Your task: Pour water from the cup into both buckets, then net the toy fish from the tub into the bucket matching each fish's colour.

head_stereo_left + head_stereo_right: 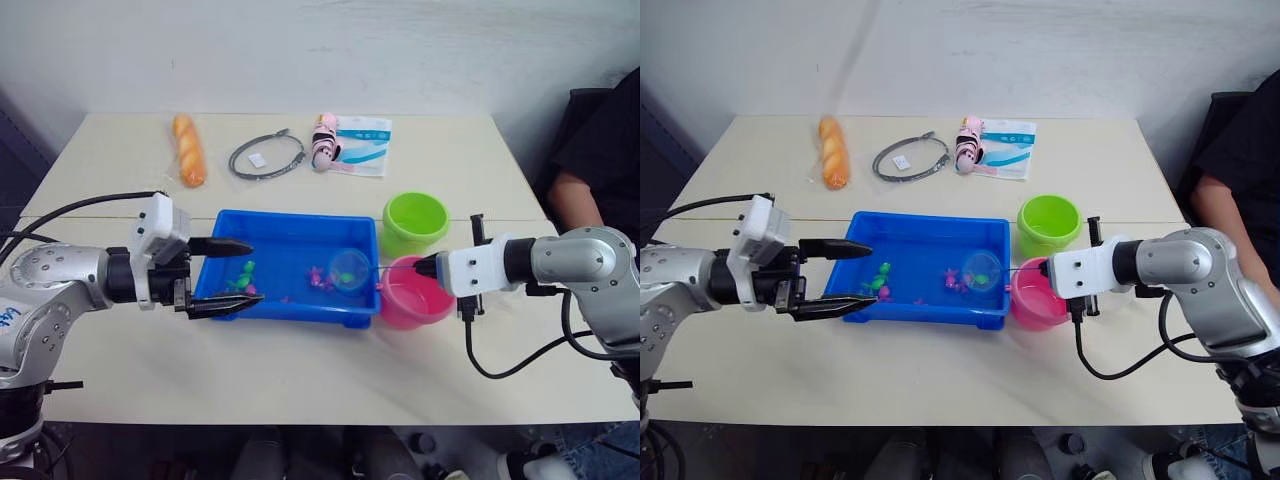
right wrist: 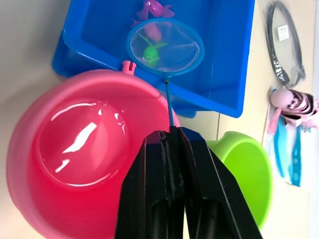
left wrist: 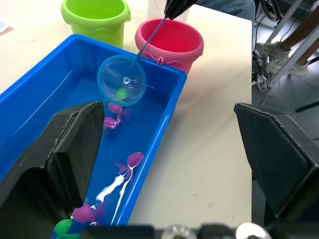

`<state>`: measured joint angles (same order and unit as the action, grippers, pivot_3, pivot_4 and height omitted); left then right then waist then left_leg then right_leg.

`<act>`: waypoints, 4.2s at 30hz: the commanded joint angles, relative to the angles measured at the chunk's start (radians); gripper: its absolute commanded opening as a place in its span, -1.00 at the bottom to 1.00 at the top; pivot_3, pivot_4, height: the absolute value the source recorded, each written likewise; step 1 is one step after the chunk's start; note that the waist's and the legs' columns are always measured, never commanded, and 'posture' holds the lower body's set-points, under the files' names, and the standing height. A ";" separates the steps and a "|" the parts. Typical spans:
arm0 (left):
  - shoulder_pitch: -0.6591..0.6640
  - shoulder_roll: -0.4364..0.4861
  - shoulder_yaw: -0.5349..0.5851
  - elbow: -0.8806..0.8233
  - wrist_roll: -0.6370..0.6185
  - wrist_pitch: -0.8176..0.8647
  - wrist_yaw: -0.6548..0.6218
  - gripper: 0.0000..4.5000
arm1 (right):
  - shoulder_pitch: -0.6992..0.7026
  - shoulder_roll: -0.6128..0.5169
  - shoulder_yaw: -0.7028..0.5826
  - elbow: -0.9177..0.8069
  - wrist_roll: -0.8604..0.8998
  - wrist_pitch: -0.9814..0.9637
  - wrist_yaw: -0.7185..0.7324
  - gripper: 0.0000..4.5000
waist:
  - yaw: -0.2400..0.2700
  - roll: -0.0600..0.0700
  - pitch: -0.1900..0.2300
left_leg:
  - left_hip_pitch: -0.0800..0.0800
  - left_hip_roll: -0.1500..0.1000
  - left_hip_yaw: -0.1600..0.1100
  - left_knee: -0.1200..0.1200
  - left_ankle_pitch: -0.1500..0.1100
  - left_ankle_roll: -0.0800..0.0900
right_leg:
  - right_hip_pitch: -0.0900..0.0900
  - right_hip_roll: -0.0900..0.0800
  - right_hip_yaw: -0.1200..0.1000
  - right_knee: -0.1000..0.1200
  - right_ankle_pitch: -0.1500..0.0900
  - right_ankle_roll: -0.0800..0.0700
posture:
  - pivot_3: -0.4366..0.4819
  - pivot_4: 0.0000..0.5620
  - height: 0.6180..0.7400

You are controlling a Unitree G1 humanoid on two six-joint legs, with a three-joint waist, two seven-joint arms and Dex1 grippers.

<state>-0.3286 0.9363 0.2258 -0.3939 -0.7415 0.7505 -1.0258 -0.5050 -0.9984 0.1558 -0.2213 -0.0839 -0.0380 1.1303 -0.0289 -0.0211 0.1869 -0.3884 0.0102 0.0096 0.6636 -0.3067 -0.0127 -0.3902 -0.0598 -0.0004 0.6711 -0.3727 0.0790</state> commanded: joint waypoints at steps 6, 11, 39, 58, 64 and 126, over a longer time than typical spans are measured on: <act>-0.028 0.006 0.010 -0.027 -0.010 -0.013 0.010 0.99 | -0.093 0.039 0.062 0.126 -0.155 -0.160 -0.080 -1.00 | 0.001 0.000 0.000 | 0.000 0.000 0.000 0.001 0.000 0.000 | 0.000 0.000 0.000 0.001 0.000 0.000 | -0.05 -0.47 1.00; -0.034 0.004 0.008 -0.029 -0.009 -0.012 0.018 0.99 | -0.154 0.086 0.109 0.225 -0.222 -0.248 -0.129 -1.00 | 0.000 0.000 0.000 | 0.000 0.000 0.001 0.001 0.000 0.000 | 0.000 0.000 0.000 0.001 0.000 0.000 | -0.05 -0.47 1.00; 0.036 0.027 0.014 -0.040 0.020 -0.063 -0.009 0.99 | -0.060 0.100 0.028 0.002 0.148 0.259 0.090 -1.00 | 0.001 0.000 0.000 | 0.000 0.000 0.001 0.002 0.000 0.000 | 0.000 0.000 0.000 0.002 0.000 0.000 | -0.05 -0.47 1.00; -0.066 -0.025 -0.026 0.021 -0.056 -0.054 -0.056 0.99 | 0.236 0.017 -0.573 -0.187 0.675 0.810 0.074 -1.00 | 0.026 0.000 0.000 | -0.001 -0.001 0.000 0.001 -0.001 0.002 | 0.001 -0.001 0.000 -0.002 0.000 0.001 | -0.05 -0.47 1.00; -0.158 -0.081 -0.139 0.120 0.014 -0.126 -0.121 0.99 | 0.490 0.005 -0.804 -0.282 0.585 0.678 0.054 -1.00 | 0.026 0.000 0.000 | 0.001 -0.001 0.000 0.001 -0.001 0.002 | 0.004 0.000 0.000 -0.003 0.001 0.001 | -0.05 -0.47 1.00; -0.230 -0.153 -0.185 0.212 0.174 -0.191 -0.172 0.99 | 0.717 -0.167 -0.713 0.173 -0.327 -0.980 -0.624 -1.00 | 0.001 0.000 0.000 | 0.018 0.000 0.005 -0.001 -0.001 0.002 | 0.021 0.003 0.006 -0.009 0.002 0.005 | -0.05 -0.47 1.00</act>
<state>-0.5600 0.7705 0.0134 -0.1511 -0.5478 0.5570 -1.2022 0.2255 -1.1671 -0.5554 -0.0330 -0.4724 -1.0397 0.5125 -0.0276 -0.0211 0.1871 -0.3702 0.0113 0.0141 0.6621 -0.3080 -0.0107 -0.3692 -0.0559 0.0051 0.6619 -0.3702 0.0836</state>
